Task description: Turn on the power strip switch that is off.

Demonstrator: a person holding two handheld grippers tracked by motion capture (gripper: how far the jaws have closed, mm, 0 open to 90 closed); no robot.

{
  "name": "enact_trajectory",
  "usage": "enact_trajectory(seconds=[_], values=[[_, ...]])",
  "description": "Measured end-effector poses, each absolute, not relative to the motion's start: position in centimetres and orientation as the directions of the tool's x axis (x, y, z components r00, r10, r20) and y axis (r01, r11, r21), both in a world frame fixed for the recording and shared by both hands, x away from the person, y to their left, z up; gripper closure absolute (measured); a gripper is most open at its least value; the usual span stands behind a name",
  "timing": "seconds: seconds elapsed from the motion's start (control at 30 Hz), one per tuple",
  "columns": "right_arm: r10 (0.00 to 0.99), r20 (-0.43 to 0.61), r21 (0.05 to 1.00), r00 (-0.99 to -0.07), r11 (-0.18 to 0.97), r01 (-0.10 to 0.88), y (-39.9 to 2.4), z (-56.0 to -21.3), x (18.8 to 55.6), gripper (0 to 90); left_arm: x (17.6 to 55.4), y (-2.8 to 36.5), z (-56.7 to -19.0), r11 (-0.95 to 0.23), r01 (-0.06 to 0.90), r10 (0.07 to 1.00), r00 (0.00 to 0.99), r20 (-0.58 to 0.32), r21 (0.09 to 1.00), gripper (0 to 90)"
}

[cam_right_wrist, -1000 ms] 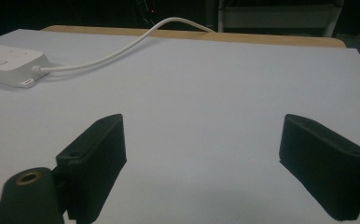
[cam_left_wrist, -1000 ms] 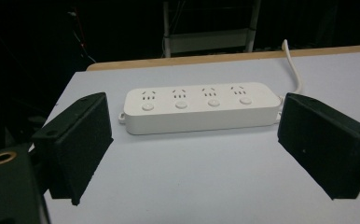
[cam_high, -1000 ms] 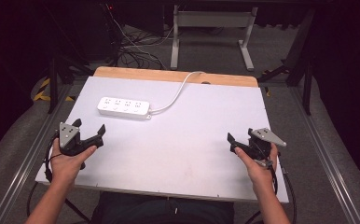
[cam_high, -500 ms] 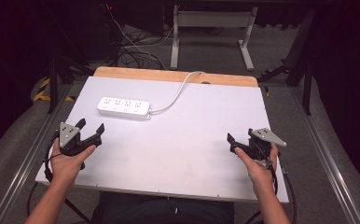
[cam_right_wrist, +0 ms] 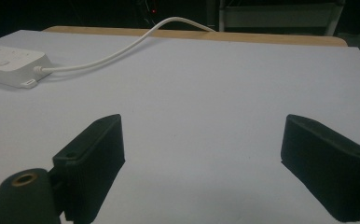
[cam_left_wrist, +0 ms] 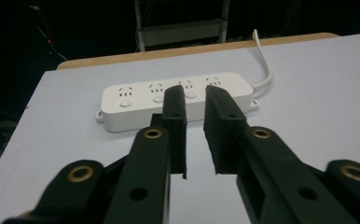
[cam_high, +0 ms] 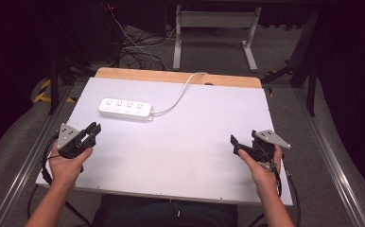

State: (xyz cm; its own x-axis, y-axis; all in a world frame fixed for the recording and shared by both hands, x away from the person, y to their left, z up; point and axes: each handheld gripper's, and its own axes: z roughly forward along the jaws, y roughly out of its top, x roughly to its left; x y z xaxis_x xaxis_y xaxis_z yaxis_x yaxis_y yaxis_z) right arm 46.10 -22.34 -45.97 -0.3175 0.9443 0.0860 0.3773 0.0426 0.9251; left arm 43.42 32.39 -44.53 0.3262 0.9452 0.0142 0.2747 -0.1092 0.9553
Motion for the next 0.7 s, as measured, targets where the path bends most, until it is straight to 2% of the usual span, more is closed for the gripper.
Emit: enact_trajectory(seconds=[0.07, 0.2, 0.7], values=[[0.944, 0.087, 0.925, -0.318, 0.042, 0.378, -22.35, -45.96, 46.09, 14.1, 43.41, 32.5, -44.45, -0.084, 0.288, 0.943, 0.331, -0.017, 0.954, 83.5], [0.944, 0.088, 0.925, -0.319, 0.042, 0.378, -22.34, -45.97, 46.09, 14.2, 43.32, 32.63, -44.25, -0.087, 0.294, 0.942, 0.336, -0.018, 0.952, 89.3], [0.944, 0.086, 0.925, -0.318, 0.043, 0.378, -22.31, -46.02, 46.09, 14.4, 43.69, 32.83, -43.79, -0.092, 0.315, 0.943, 0.331, -0.019, 0.944, 90.0]])
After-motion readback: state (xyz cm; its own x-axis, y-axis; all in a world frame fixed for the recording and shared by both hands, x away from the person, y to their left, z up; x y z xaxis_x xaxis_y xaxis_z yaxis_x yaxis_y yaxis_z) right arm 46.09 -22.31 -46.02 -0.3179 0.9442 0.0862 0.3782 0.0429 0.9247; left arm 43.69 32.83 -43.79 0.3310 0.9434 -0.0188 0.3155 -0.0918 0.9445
